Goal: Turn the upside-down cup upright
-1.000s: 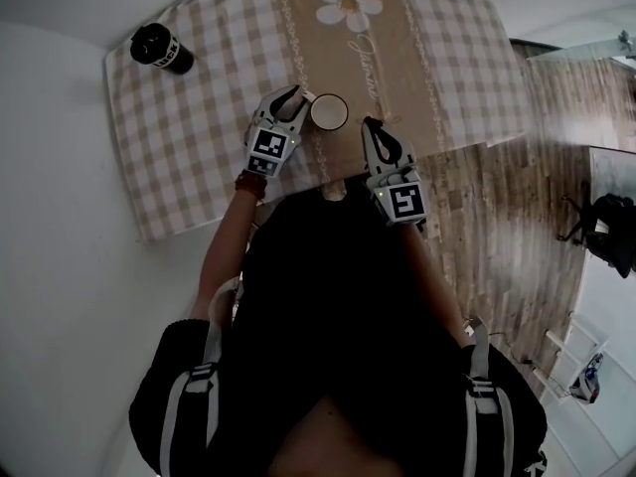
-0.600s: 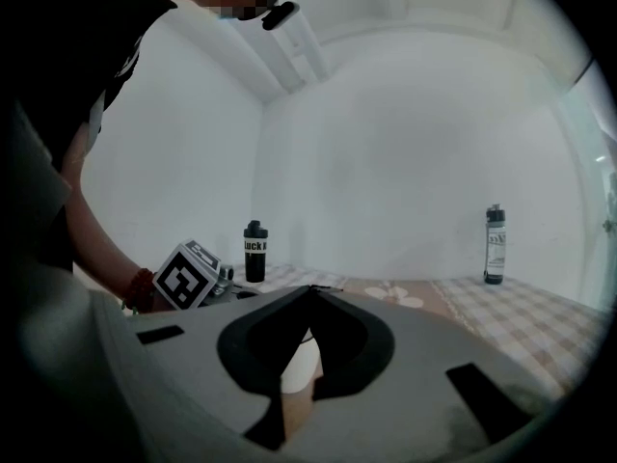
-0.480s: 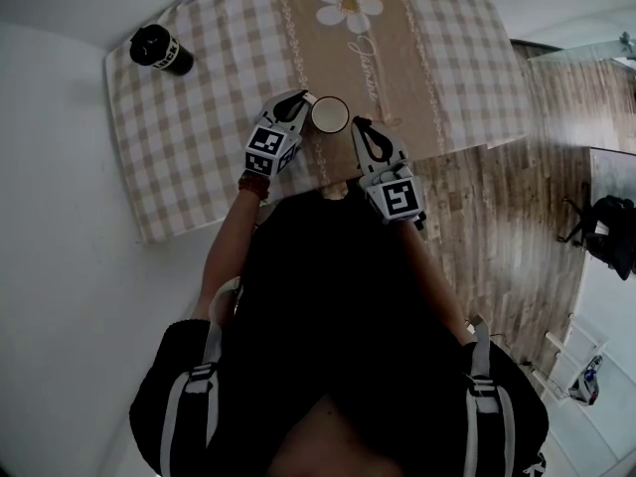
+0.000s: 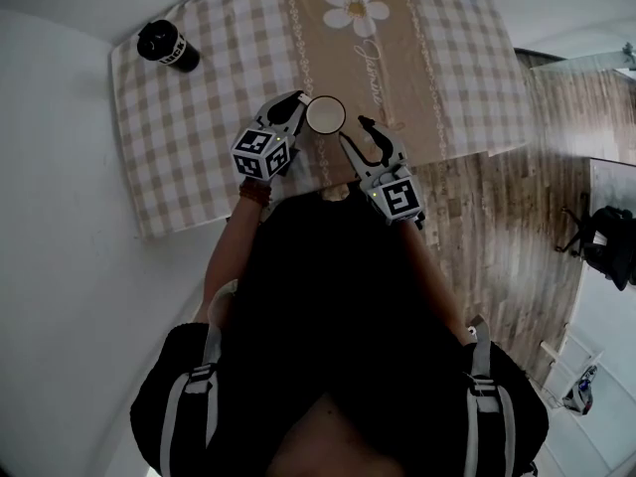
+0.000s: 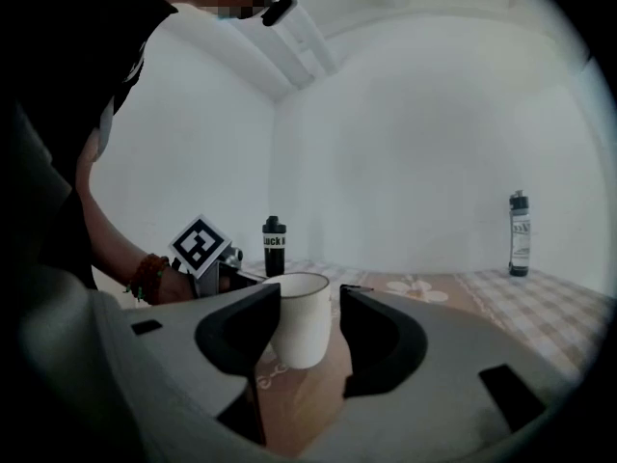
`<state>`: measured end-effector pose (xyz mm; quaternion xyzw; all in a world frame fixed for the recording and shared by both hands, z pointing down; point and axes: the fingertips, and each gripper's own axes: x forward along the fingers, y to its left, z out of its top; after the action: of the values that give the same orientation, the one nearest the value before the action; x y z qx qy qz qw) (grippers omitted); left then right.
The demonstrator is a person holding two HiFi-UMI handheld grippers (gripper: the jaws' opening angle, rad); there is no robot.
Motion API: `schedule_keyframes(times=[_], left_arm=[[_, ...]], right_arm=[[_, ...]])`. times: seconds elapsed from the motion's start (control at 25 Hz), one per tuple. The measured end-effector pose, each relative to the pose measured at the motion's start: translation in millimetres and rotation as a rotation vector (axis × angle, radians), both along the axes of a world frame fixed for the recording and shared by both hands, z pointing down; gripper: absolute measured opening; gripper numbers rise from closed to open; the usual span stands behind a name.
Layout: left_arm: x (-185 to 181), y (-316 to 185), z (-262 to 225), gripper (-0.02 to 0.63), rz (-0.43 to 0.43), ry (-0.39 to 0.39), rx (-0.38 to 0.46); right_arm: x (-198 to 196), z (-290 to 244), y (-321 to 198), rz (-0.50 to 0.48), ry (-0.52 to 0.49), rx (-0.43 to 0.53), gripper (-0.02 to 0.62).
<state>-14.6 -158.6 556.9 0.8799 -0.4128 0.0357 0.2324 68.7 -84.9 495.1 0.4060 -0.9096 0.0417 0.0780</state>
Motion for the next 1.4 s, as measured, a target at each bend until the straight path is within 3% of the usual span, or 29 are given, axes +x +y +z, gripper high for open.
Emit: schedule_keyframes(times=[0.08,0.36,0.72,0.88,1.4], left_arm=[[-8.2,1.1,-12.8,0.044,-0.028,0.04,-0.006],[-24.6,21.5,-65.5,0.046,-0.037,0.143,0.016],[-35.5,47.3,-70.9,0.046,-0.001,0.156,0.033],[-29.2,57.4,-72.3,0.046,0.055,0.153,0.034],[-26.3,64.2,-71.0,0.071,0.124,0.078,0.082]], right_arm=[[-9.8,4.6,2.4,-0.054,0.011,-0.008,0.263],[-55.1,-1.7,5.7,-0.21,0.051,0.049,0.391],[-94.9,-10.3,15.8,-0.34,0.061,0.117,0.42],[-110.3,-12.3,24.1,-0.386,0.063,0.136,0.42],[-121.3,-16.5,26.9,-0.419,-0.011,0.124,0.416]])
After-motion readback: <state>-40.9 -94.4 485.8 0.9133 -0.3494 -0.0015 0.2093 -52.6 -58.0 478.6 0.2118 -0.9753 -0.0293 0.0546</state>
